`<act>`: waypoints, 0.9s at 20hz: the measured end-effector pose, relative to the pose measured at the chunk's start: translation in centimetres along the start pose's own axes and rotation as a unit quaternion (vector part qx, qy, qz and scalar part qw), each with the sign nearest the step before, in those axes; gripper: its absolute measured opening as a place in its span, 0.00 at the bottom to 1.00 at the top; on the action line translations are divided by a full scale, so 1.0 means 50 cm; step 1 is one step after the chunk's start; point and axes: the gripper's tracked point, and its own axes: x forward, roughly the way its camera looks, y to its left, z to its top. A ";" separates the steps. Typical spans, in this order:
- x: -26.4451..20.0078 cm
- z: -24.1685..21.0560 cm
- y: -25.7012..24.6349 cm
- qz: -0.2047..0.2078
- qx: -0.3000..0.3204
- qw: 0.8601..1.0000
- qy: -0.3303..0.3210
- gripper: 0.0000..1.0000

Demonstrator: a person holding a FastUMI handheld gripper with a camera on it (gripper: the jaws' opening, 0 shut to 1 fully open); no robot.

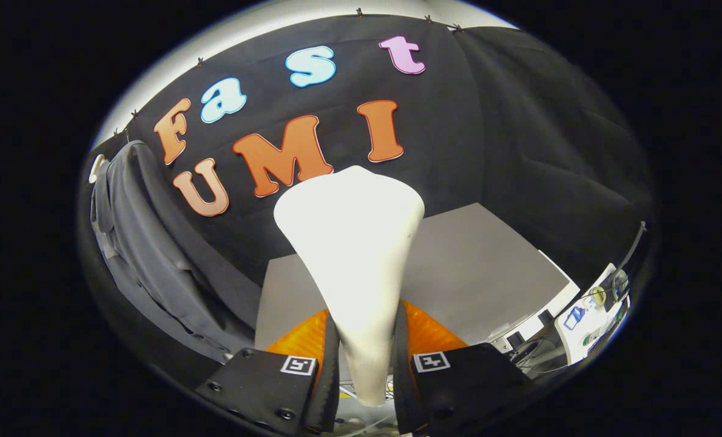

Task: Iron the clothes twice with a garment steamer, once on the left side and once on the right side.

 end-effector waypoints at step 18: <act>-0.163 -0.099 0.419 0.048 -0.045 0.991 -0.114 0.44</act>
